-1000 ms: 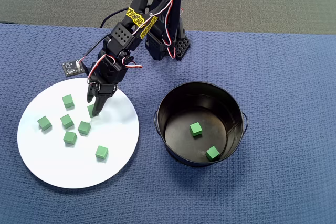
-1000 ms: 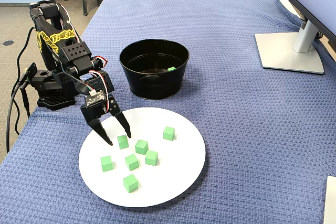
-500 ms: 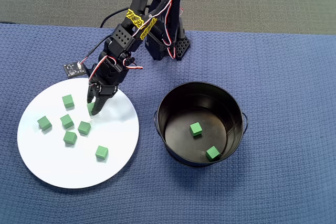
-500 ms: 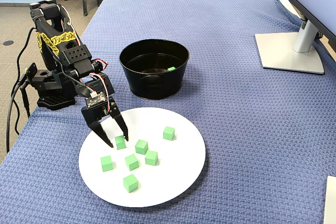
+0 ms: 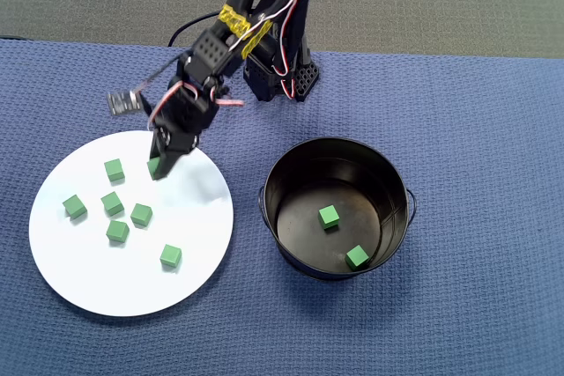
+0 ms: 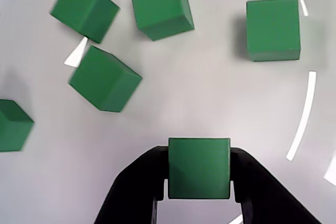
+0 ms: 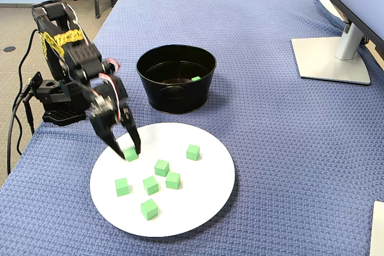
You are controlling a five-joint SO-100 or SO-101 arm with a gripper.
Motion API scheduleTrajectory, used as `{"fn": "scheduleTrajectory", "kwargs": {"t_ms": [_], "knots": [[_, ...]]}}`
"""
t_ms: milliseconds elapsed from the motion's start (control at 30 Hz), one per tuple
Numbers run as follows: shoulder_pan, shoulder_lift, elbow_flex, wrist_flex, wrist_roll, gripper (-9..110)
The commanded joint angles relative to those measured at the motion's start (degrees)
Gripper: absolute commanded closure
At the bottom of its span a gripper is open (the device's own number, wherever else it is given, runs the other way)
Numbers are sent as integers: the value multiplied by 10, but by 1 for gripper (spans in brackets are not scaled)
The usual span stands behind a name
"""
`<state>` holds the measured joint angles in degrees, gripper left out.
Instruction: Pick up the green cubes from the white plate and place them in the black recipient
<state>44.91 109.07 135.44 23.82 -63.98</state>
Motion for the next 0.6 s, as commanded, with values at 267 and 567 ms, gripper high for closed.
{"fn": "scheduleTrajectory", "kwargs": {"t_ms": [267,567], "knots": [[-76,324,-197,398,215,101],[-383,365,-266,527,445,102]]}}
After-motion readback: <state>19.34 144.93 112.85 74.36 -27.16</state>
